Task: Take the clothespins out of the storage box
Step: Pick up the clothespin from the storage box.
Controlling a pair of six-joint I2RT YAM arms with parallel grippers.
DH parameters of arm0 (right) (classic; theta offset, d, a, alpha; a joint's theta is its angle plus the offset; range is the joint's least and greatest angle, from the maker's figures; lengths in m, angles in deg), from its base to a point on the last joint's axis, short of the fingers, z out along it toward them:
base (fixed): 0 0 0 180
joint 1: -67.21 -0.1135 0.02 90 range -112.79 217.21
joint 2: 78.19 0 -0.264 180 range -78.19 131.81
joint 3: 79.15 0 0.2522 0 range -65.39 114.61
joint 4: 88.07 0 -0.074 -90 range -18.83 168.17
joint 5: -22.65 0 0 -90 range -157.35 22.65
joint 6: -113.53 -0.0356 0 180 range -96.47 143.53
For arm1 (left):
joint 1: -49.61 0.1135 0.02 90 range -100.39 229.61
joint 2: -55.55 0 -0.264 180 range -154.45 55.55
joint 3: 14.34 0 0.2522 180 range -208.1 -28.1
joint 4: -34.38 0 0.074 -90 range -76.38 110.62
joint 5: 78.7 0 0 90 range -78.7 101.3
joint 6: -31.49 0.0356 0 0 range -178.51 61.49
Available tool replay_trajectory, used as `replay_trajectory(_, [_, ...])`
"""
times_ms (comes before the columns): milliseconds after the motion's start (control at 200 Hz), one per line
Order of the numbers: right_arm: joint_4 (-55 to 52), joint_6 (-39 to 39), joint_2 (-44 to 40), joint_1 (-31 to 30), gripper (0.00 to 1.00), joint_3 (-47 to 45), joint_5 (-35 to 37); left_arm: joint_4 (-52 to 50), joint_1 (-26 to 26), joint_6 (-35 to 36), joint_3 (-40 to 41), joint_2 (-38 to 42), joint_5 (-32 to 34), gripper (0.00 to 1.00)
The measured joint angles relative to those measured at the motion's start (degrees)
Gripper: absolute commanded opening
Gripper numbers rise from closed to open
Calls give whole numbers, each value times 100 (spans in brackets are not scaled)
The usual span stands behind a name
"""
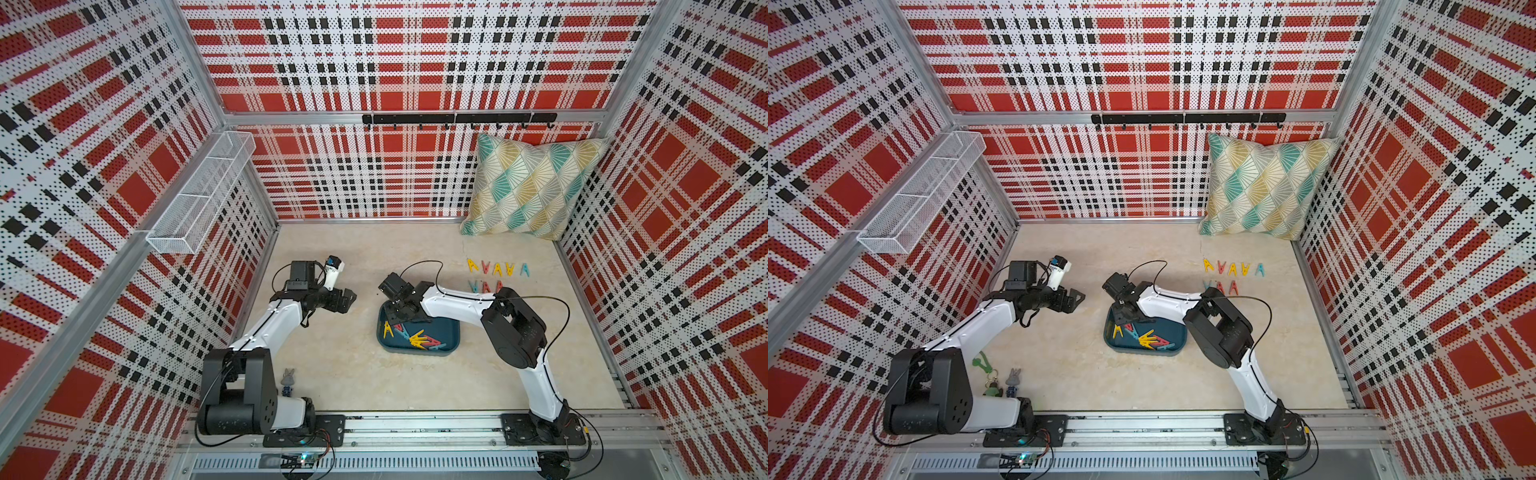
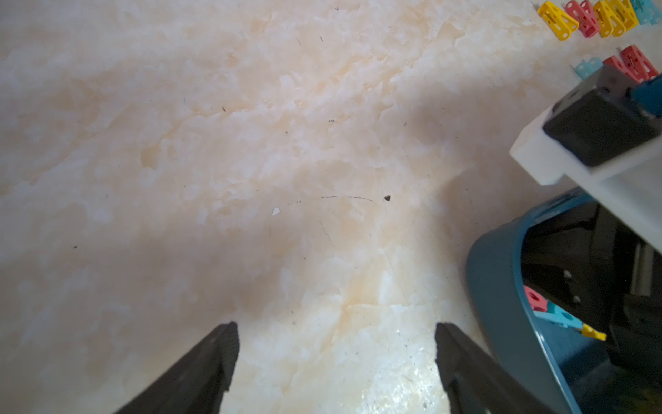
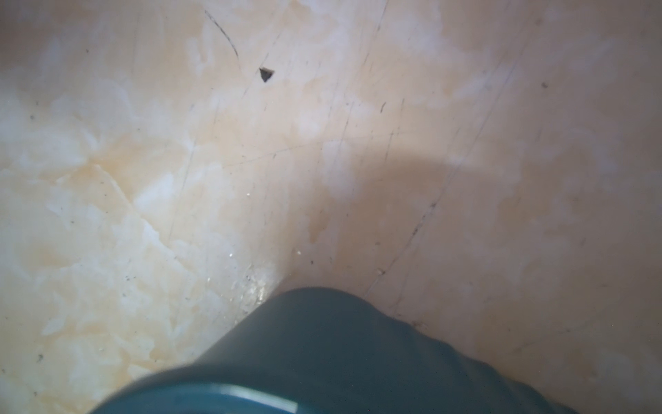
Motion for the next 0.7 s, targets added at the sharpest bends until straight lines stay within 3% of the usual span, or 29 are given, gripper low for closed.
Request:
replay_trajectory(235, [-251,0,-260,-2,3,0,31,-2,0,0,0,0,-2,91])
replay_trajectory(701, [-291,4,-1637,267,1,-227,59,-2,4,2,0,0,0,91])
